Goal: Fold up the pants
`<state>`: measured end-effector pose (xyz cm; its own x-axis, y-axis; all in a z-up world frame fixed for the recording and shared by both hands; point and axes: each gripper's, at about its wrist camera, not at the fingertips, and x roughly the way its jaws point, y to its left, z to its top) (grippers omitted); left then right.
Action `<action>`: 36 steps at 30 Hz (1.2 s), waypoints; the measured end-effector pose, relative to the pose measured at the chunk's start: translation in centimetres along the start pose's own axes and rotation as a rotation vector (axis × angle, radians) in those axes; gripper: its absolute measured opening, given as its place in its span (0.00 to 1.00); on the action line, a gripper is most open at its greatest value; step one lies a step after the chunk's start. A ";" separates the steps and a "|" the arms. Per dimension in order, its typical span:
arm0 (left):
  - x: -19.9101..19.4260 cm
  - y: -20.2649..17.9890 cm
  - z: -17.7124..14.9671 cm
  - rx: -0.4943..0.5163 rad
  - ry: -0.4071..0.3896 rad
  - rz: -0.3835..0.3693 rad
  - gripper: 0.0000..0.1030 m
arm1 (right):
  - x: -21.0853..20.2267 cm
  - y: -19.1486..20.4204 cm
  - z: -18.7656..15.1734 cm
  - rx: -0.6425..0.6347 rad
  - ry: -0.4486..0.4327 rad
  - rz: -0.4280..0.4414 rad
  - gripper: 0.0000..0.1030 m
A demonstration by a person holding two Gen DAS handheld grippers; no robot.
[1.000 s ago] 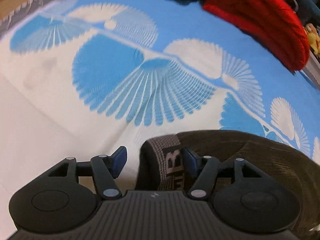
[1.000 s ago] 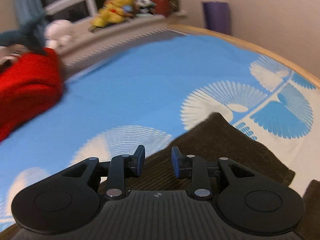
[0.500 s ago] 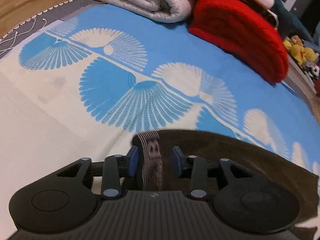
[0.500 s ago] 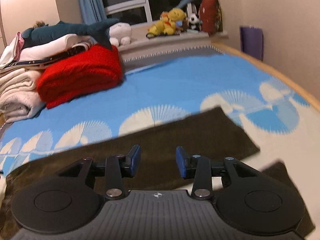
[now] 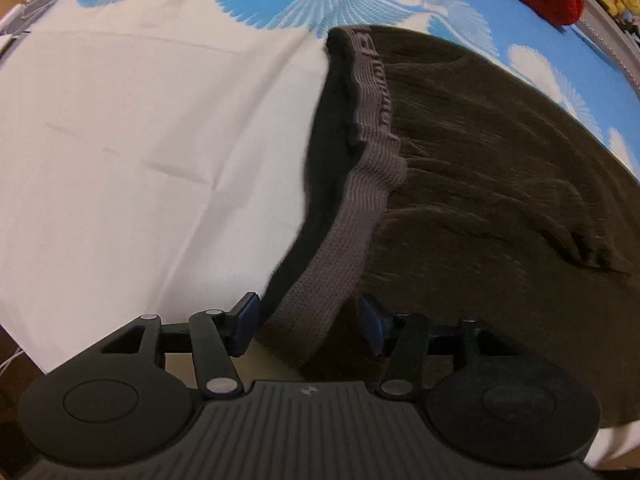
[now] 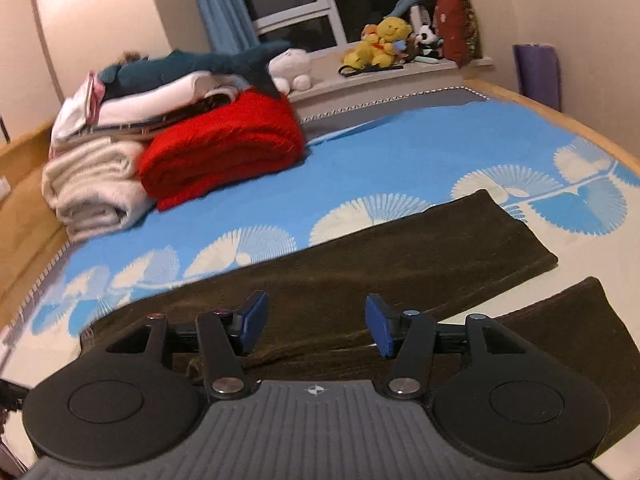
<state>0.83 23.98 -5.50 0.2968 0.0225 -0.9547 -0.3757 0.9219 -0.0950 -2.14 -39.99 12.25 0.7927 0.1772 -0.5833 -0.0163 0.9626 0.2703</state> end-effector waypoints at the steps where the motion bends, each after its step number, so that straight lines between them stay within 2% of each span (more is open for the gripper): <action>1: -0.2 0.0 0.2 0.008 -0.024 0.000 0.60 | 0.3 0.6 -0.1 -0.026 0.004 -0.006 0.55; 3: -0.2 0.1 0.4 0.009 -0.047 -0.001 0.62 | 1.1 1.6 -0.5 -0.091 0.017 -0.011 0.55; 6: 0.6 -0.1 0.7 0.011 -0.011 -0.025 0.62 | 1.8 2.8 -1.2 -0.172 0.038 -0.022 0.55; 10: 1.8 -0.7 0.8 0.101 0.007 0.018 0.59 | 2.2 3.2 -2.0 -0.231 0.051 -0.052 0.55; 11: 2.2 -0.8 0.8 0.120 0.019 0.020 0.43 | 2.2 3.0 -2.0 -0.224 0.056 -0.052 0.55; 13: 2.3 -0.8 0.4 0.179 0.022 0.046 0.30 | 2.3 2.5 -2.0 -0.202 0.067 -0.059 0.55; 14: 2.2 -0.9 0.4 0.201 0.011 0.056 0.08 | 2.3 2.3 -2.0 -0.188 0.072 -0.064 0.55; 17: 0.8 -0.1 0.3 0.173 -0.017 0.039 0.07 | 2.4 1.6 -1.8 -0.158 0.075 -0.073 0.55; 19: 0.9 -0.3 -0.2 0.220 0.001 0.055 0.08 | 2.3 1.5 -1.6 -0.161 0.063 -0.084 0.55; 21: 1.1 -1.2 -0.4 0.272 0.004 0.104 0.12 | 2.2 1.4 -1.1 -0.160 0.052 -0.086 0.55; 23: 0.1 -1.5 -0.1 0.276 -0.052 0.120 0.12 | 2.3 1.3 -0.4 -0.177 0.059 -0.077 0.55; 24: -0.8 -1.9 0.1 0.284 -0.105 0.117 0.13 | 2.1 1.4 0.0 -0.191 0.054 -0.077 0.55; 26: -2.1 -2.5 0.2 0.288 -0.166 0.059 0.16 | 1.6 1.4 1.1 -0.226 0.036 -0.071 0.55; 27: -2.4 -2.9 0.1 0.296 -0.172 0.015 0.16 | 1.5 1.3 1.5 -0.243 0.032 -0.067 0.55; 29: -1.9 -4.1 -0.4 0.349 -0.136 -0.047 0.17 | 1.2 1.0 2.1 -0.278 0.022 -0.070 0.55; 30: -1.2 -4.7 -0.8 0.389 -0.103 -0.061 0.17 | 1.3 0.8 2.3 -0.287 0.020 -0.075 0.55; 31: -0.4 -5.3 -1.3 0.435 -0.056 -0.053 0.22 | 1.5 0.5 2.3 -0.290 0.020 -0.080 0.55; 32: 0.9 -5.7 -1.9 0.478 0.005 -0.007 0.32 | 1.8 0.1 2.1 -0.287 0.023 -0.087 0.55; 33: 2.5 -6.1 -2.7 0.526 0.066 0.076 0.33 | 2.2 -0.4 1.6 -0.276 0.030 -0.096 0.55; 35: 2.7 -6.9 -3.7 0.630 0.053 0.127 0.33 | 3.1 -1.5 0.6 -0.245 0.055 -0.115 0.55; 36: 2.4 -7.1 -3.6 0.620 0.044 0.130 0.33 | 3.7 -2.0 0.2 -0.235 0.098 -0.131 0.54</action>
<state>1.09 16.09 -8.07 0.2415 0.1454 -0.9594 0.1764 0.9657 0.1908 0.98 -41.29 9.70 0.7349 0.0562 -0.6758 -0.0678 0.9977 0.0092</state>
